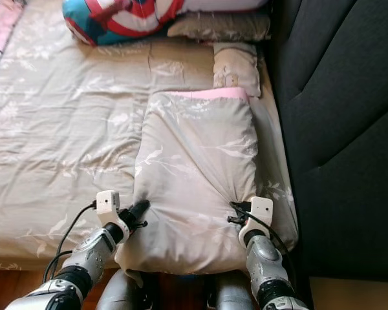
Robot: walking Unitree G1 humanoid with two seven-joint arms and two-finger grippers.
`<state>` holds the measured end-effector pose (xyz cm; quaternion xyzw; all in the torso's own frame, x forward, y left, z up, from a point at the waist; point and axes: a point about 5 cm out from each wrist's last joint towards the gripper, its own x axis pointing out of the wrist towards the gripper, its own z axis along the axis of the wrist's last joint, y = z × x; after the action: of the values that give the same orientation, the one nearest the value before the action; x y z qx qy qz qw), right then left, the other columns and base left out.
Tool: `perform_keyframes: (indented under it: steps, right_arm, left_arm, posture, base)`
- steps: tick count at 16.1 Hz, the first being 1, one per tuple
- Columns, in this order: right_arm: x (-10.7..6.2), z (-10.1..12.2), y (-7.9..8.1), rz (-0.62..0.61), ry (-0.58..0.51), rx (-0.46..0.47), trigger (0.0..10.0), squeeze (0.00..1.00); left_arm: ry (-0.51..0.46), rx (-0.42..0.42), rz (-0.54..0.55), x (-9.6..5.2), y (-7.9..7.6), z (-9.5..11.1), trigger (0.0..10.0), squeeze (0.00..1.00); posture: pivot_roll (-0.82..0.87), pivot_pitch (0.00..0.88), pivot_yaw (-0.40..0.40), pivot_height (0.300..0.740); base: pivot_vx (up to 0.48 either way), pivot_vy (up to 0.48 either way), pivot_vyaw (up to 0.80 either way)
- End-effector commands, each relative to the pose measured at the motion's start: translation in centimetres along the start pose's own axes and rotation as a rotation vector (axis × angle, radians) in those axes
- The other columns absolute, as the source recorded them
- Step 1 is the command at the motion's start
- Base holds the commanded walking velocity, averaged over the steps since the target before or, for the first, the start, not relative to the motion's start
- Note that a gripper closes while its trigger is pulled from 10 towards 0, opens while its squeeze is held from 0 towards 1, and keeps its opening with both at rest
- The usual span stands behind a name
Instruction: Clean up the room
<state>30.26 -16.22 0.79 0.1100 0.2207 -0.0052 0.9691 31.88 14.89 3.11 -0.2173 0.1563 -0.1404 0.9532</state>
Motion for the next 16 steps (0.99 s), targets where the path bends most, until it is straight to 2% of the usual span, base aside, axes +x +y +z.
perform_keyframes:
  steps: [1,8,9,10,11,13,16]
  right_arm:
    - [0.0,-0.4,0.7,0.032,0.018,0.003,0.0,0.0]
    - [0.2,0.2,0.7,0.04,-0.009,0.001,0.0,0.0]
    - [0.2,0.2,0.7,0.038,-0.01,0.001,1.5,0.0]
    - [0.2,0.2,0.7,0.033,-0.014,0.003,3.4,0.0]
    - [0.2,0.4,0.7,0.036,-0.025,0.011,10.0,0.0]
    - [0.2,0.9,0.9,0.056,-0.074,0.035,10.0,0.0]
    - [-0.1,0.6,1.2,0.078,-0.092,0.012,10.0,0.0]
  left_arm:
    - [-0.006,-0.014,-0.042,0.1,-0.9,-0.6,0.0,0.0]
    - [-0.052,-0.009,-0.045,0.0,-1.4,-0.7,0.0,0.0]
    - [-0.051,0.018,-0.015,0.0,-1.2,-0.6,0.0,0.0]
    - [-0.04,0.08,0.036,0.0,-0.8,-0.5,0.0,0.0]
    - [-0.047,0.083,0.045,-0.1,-0.8,-0.4,10.0,0.0]
    - [-0.078,0.111,0.075,-0.3,-0.5,-0.1,10.0,0.0]
    - [-0.125,0.166,0.093,-0.5,-0.6,0.5,10.0,0.0]
  posture:
    - [-0.04,0.144,-0.015,0.663]
    - [-0.03,0.099,-0.021,0.663]
    - [-0.03,0.094,-0.02,0.663]
    - [-0.03,0.09,-0.018,0.663]
    - [-0.03,0.088,-0.015,0.663]
    - [-0.03,0.086,-0.011,0.663]
    - [-0.02,0.092,-0.01,0.663]
  base:
    - [0.0,0.0,0.0]
    - [0.0,0.0,0.0]
    - [0.0,0.0,0.0]
    - [0.0,0.0,0.0]
    - [0.0,0.0,0.0]
    - [0.0,0.0,0.0]
    - [0.0,0.0,0.0]
